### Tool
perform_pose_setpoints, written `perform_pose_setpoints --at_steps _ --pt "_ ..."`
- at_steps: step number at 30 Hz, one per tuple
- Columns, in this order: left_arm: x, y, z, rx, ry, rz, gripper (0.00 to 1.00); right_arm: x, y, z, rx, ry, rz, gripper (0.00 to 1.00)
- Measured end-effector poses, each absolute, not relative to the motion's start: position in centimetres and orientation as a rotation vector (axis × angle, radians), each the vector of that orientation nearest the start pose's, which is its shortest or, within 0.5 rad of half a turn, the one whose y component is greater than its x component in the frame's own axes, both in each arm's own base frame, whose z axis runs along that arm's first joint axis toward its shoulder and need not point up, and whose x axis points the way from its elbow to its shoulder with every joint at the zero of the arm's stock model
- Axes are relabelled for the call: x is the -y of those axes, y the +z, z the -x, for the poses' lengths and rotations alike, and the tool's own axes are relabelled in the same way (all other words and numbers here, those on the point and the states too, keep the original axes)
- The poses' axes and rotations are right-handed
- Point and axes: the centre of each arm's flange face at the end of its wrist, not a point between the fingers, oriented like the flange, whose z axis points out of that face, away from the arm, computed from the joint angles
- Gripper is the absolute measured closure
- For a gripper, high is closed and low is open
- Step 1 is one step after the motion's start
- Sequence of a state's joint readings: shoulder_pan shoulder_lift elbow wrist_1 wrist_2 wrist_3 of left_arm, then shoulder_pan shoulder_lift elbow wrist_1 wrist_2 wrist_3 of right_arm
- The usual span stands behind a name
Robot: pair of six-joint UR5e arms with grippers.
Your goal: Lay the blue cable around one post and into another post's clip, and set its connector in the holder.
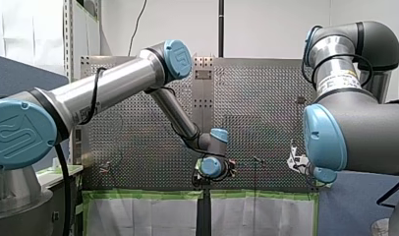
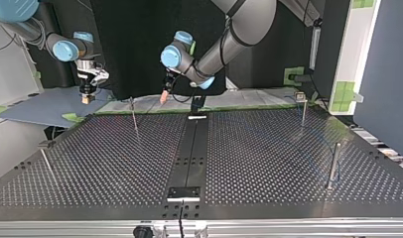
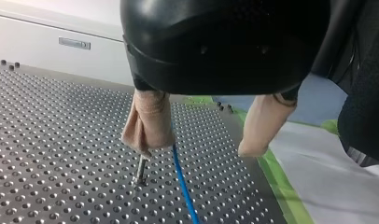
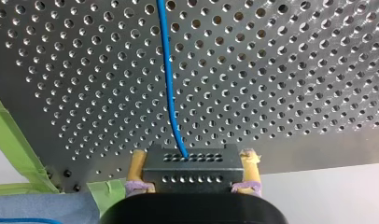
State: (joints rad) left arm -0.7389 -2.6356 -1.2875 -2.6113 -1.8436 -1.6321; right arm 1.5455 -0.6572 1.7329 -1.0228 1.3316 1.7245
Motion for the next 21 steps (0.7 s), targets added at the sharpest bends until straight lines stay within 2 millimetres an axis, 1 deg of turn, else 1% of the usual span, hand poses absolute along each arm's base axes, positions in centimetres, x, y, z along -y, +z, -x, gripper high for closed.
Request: perform_pose_setpoints --at_steps 3,7,21 --pt "56.0 -2.3 -45.7 -1.781 -0.317 -0.424 0.02 61.8 -2.8 -14.1 1.275 1.451 -1.338 0.98" --pt "55.5 -1.1 -45.7 -1.766 -0.312 -0.402 0.02 61.7 -2.9 -14.1 1.277 1.45 -1.339 0.98" --pt "53.5 4.6 -44.4 -1.666 -0.277 -0.247 0.02 61.8 -2.9 -14.1 1.293 1.466 -1.327 0.98"
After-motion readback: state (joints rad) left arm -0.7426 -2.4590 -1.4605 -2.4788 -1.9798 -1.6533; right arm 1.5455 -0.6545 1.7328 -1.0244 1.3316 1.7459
